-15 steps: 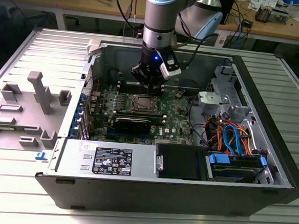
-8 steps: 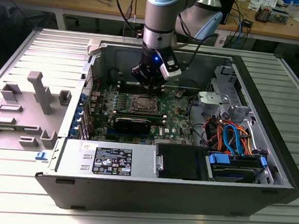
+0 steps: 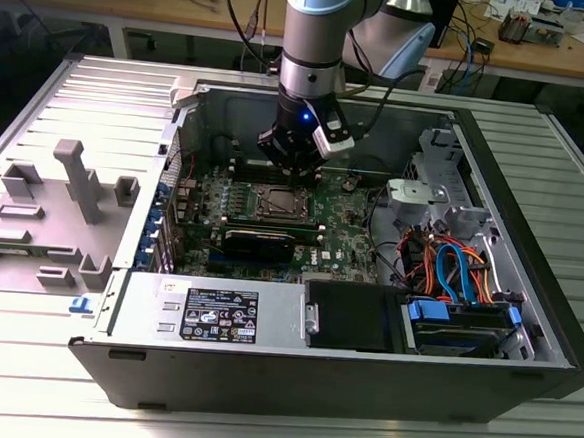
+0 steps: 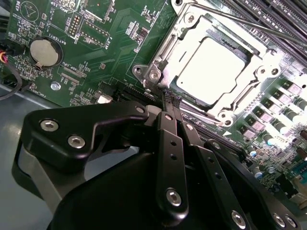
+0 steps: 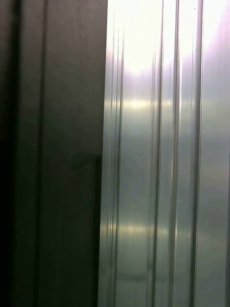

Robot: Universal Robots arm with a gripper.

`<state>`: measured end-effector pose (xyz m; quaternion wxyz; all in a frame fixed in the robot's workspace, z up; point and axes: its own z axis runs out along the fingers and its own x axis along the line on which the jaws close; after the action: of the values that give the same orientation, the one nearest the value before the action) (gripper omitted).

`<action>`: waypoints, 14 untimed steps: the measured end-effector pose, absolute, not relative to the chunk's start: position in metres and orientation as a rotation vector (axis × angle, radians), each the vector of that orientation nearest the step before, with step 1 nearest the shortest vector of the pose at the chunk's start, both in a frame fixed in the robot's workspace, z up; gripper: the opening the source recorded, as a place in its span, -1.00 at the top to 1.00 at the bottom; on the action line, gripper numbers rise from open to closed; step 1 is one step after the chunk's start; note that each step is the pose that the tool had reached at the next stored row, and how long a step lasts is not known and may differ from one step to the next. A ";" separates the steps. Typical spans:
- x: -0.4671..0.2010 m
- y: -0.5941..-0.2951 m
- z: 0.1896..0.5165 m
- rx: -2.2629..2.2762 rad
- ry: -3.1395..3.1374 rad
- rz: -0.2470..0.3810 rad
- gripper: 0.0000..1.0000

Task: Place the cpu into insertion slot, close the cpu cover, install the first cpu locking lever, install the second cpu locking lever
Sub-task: 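Install the first cpu locking lever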

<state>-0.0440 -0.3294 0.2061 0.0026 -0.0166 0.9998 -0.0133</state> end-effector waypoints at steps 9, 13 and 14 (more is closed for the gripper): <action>-0.044 -0.329 0.208 -0.052 3.135 -0.042 0.79; -0.043 -0.330 0.208 -0.052 3.135 -0.042 0.79; -0.043 -0.330 0.207 -0.052 3.135 -0.042 0.79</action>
<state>-0.0435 -0.3301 0.2074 0.0028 -0.0166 0.9998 -0.0135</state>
